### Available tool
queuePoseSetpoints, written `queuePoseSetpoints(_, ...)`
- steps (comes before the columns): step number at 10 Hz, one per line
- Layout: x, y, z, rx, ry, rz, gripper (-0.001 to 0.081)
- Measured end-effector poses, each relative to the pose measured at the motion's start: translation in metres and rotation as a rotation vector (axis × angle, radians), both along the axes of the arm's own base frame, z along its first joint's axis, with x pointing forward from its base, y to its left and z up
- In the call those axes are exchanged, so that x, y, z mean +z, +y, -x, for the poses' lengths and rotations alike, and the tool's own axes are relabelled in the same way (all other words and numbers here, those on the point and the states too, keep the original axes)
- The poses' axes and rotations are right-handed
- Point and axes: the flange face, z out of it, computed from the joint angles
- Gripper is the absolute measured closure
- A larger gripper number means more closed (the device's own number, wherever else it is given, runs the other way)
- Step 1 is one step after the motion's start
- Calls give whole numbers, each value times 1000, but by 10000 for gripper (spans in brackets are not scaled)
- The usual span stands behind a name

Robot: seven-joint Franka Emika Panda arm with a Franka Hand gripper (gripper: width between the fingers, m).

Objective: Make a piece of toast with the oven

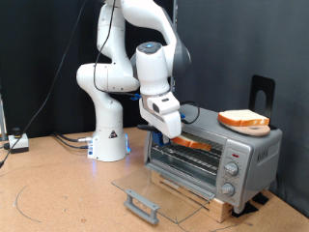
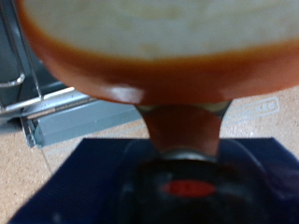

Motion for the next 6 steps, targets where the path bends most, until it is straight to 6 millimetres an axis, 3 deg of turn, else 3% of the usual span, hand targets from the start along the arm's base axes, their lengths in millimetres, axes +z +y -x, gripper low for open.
queuePoseSetpoints(6,0,-16,-3,27,-17,80,413)
